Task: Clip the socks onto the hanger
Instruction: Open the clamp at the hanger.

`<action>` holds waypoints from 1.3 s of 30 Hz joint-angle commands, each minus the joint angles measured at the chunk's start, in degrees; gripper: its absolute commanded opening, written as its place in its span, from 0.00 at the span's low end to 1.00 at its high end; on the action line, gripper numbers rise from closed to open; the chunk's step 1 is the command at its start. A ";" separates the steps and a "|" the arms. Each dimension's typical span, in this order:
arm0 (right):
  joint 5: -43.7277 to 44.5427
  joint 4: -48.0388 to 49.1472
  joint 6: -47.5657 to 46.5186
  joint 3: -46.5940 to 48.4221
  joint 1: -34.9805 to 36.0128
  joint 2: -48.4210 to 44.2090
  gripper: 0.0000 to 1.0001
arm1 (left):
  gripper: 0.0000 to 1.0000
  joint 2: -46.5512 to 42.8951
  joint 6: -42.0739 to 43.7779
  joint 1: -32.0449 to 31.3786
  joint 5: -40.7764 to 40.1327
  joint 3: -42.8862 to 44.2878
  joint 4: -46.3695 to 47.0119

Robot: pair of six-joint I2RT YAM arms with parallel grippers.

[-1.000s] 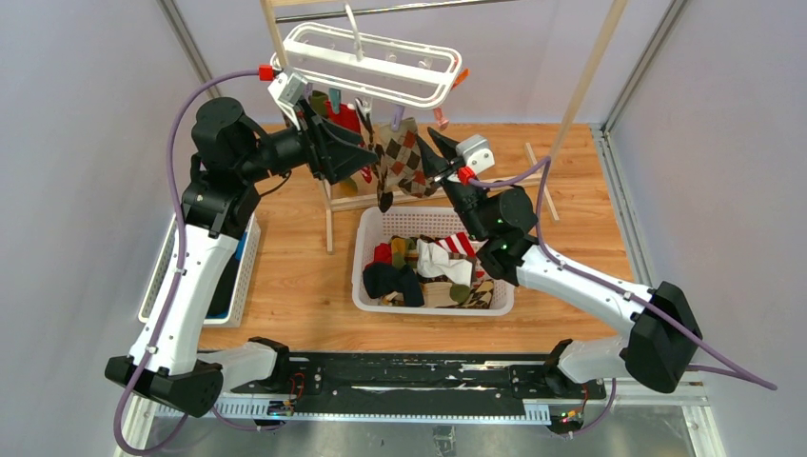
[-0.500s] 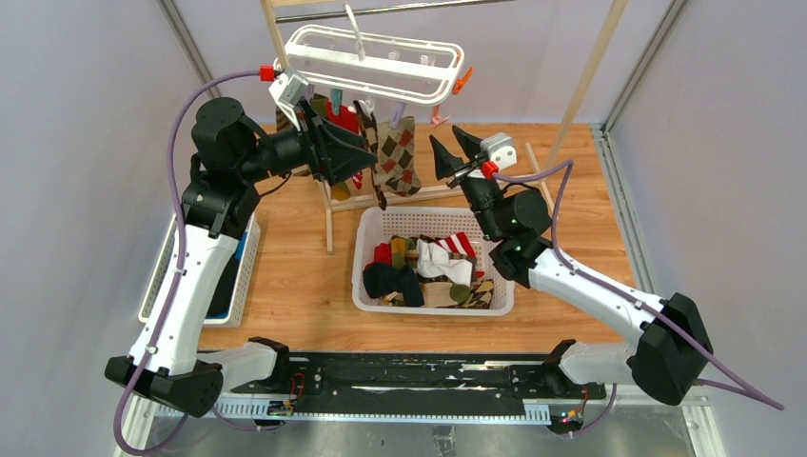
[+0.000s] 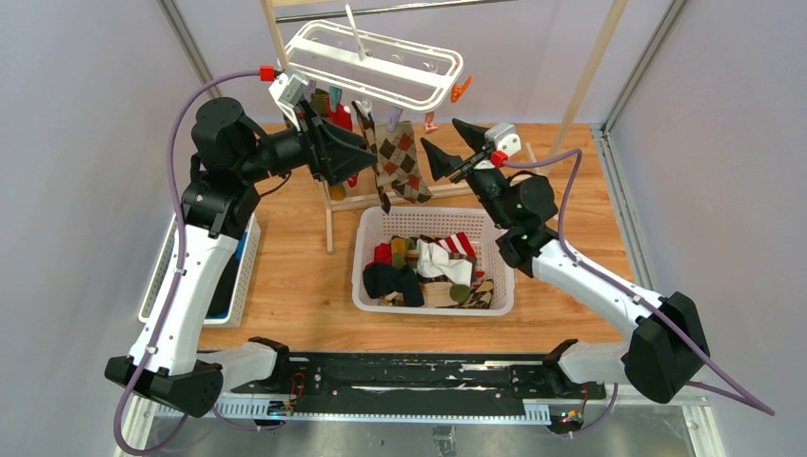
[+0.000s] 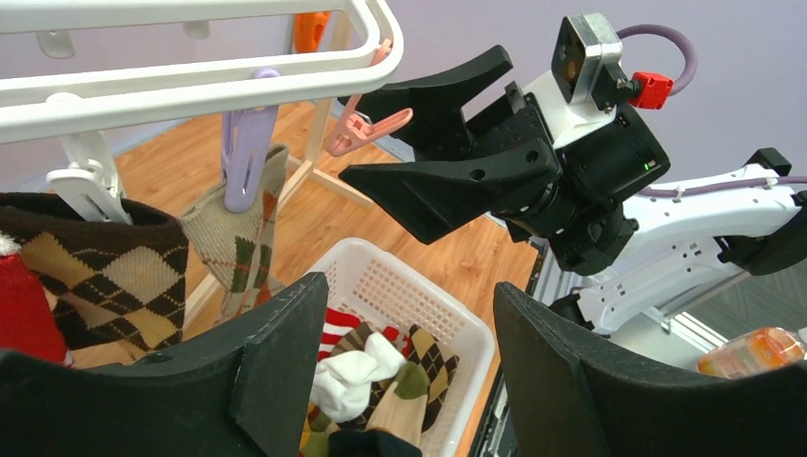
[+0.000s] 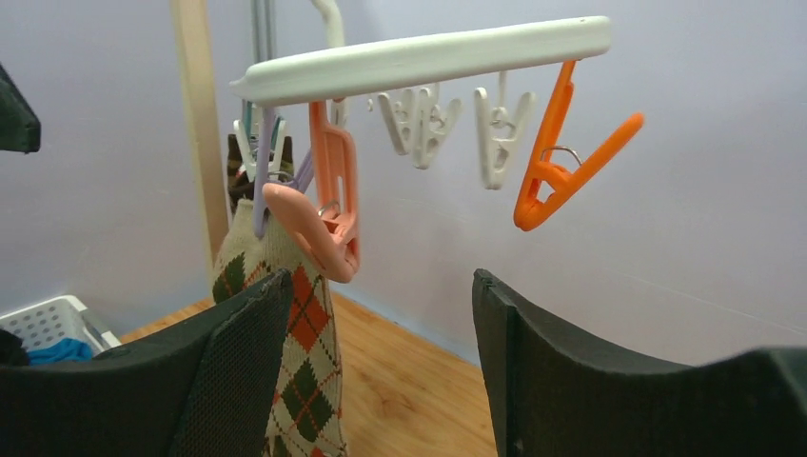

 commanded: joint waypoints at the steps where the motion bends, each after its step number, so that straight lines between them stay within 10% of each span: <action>1: -4.15 0.94 1.17 1.69 -0.46 0.65 0.68 | 0.68 -1.00 -0.13 0.54 0.75 1.15 0.24; 20: 0.45 4.77 -3.36 5.21 4.85 4.63 0.54 | 0.68 -1.10 -0.28 1.05 0.42 1.22 0.04; 39: 3.75 5.19 -3.42 4.20 7.80 2.72 0.00 | 0.74 -1.84 -0.38 2.21 1.14 0.45 0.30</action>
